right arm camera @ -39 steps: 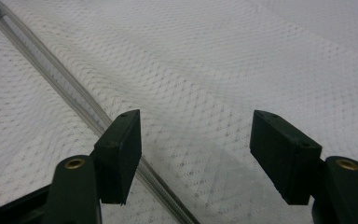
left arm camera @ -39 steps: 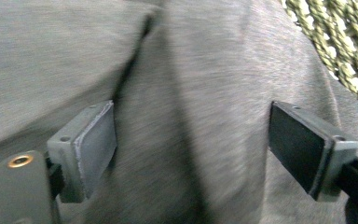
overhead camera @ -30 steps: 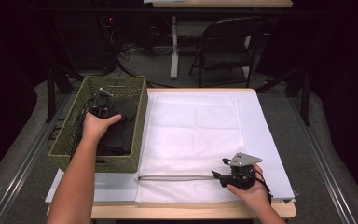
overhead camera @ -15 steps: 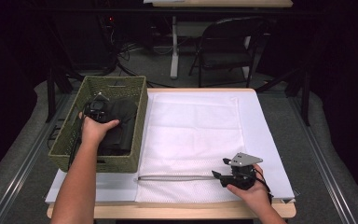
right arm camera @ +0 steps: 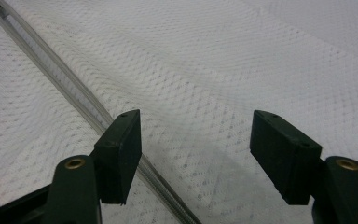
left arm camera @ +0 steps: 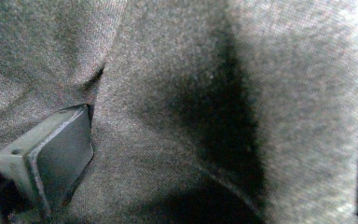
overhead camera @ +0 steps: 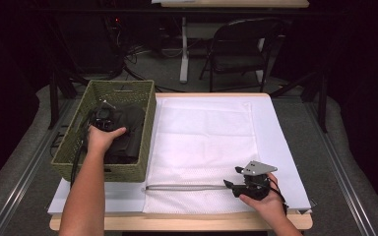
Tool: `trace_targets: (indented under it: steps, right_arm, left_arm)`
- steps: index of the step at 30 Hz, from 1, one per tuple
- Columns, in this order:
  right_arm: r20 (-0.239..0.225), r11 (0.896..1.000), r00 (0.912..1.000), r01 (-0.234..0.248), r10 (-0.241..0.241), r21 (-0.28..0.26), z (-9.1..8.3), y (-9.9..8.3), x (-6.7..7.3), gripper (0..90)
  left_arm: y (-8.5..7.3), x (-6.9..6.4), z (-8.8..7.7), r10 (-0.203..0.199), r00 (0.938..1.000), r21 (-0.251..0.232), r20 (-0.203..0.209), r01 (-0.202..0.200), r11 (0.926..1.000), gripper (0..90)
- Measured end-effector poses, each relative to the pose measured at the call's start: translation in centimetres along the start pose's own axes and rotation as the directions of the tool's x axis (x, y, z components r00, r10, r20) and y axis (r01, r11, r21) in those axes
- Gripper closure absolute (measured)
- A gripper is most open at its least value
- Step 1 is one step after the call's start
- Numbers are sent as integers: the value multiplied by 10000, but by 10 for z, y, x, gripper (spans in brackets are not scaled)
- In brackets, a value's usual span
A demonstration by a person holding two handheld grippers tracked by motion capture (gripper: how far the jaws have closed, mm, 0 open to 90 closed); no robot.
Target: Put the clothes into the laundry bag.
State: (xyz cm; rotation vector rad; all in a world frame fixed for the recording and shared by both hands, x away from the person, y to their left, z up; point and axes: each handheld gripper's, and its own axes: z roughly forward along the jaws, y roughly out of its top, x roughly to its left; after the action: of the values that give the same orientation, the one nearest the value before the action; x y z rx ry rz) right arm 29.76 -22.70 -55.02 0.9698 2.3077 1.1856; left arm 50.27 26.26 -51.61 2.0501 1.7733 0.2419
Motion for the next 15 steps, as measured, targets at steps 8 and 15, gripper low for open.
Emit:
trace_targets:
  steps: [8, 15]
  right_arm:
    - [-8, 10000, 10000, -38, 38, 17, 1, 1, 2, 339]
    - [-6, 10000, 10000, -1, 1, -9, 1, 1, 2, 339]
  left_arm:
    - [0, -5, 5, 163, 9998, 328, -66, -161, 9993, 0]
    - [4, -7, 9, 59, 9992, 450, -400, -41, 9990, 0]
